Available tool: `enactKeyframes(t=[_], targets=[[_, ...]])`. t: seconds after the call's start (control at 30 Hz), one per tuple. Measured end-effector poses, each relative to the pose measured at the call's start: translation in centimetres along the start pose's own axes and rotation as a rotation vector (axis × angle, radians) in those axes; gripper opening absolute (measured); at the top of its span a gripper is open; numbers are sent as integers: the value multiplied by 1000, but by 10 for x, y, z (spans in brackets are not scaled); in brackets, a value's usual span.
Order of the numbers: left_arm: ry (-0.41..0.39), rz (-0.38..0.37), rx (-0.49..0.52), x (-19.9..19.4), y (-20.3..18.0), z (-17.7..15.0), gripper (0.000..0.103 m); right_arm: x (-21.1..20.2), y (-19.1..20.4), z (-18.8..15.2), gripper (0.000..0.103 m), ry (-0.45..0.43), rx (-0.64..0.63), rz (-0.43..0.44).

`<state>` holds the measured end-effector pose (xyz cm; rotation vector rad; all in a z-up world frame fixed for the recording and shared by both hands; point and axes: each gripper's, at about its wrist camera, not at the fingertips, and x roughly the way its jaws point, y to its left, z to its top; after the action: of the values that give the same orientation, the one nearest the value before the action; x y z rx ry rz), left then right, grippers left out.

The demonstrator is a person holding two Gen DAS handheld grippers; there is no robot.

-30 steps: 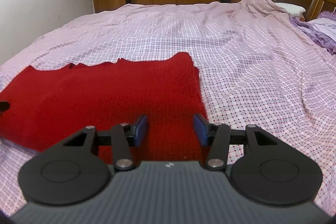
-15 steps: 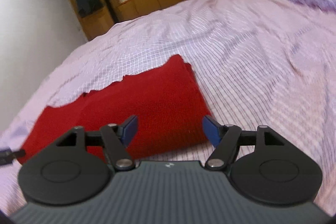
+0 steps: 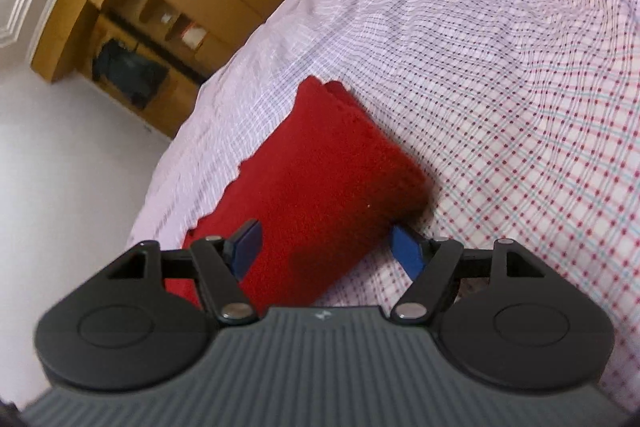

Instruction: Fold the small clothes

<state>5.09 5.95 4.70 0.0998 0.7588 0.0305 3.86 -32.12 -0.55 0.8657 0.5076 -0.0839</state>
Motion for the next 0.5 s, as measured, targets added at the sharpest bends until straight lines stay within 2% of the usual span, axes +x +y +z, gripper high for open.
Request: enactKeyframes(t=[0.2, 0.27, 0.33, 0.4, 0.5], targets=[[18, 2, -35, 4, 7, -2, 79, 19, -3, -2, 73, -55, 32, -15], [22, 3, -47, 4, 10, -3, 79, 23, 0, -2, 70, -78, 35, -31], [20, 9, -54, 2, 14, -3, 79, 25, 4, -1, 42, -96, 32, -63], [11, 13, -61, -1, 19, -3, 79, 26, 8, 0, 31, -100, 23, -64], [-8, 27, -65, -8, 26, -1, 79, 22, 23, 3, 26, -120, -65, -64]])
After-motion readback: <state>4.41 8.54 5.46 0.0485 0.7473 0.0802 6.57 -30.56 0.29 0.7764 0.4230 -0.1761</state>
